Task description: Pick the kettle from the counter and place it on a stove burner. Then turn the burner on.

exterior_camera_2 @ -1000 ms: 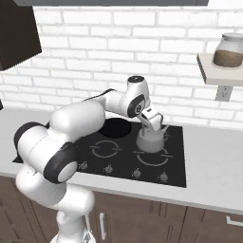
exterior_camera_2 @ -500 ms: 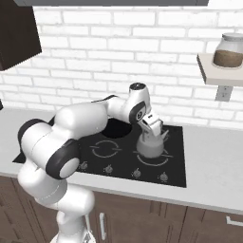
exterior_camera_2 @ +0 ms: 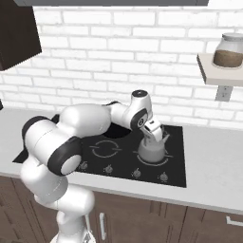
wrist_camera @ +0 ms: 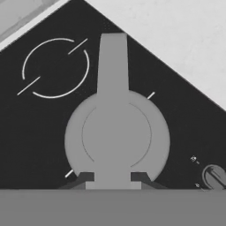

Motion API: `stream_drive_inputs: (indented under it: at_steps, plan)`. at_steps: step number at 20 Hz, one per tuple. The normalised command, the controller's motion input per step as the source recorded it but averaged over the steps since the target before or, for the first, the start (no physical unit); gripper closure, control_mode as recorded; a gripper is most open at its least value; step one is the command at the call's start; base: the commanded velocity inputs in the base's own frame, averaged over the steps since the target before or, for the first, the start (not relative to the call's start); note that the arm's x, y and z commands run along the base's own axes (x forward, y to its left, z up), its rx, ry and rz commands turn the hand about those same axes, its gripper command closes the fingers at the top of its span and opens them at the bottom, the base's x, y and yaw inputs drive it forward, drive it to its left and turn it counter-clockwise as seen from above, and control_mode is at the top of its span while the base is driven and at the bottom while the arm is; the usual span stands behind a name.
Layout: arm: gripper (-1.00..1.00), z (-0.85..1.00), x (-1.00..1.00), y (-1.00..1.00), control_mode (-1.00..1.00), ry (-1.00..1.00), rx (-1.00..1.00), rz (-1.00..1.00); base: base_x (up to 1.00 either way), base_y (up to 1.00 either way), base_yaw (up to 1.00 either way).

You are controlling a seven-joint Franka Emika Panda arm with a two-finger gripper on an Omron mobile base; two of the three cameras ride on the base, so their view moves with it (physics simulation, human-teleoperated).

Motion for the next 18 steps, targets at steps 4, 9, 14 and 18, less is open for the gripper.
stream_drive_inputs:
  at_steps: [4, 9, 14, 18]
  plan:
    - [1.0, -0.23, 0.18, -0.09, -1.0, 0.0, 0.0, 0.02, 0.0, 0.0, 0.0]
    - [1.0, -0.23, 0.24, -0.08, -1.0, 0.0, 0.0, 0.02, 0.0, 0.0, 0.0]
    - [-1.0, -0.21, 0.19, -0.08, -1.0, 0.0, 0.0, 0.02, 0.0, 0.0, 0.0]
    - [-1.0, -0.14, 0.0, -0.13, -1.0, 0.0, 0.0, 0.03, 0.0, 0.0, 0.0]
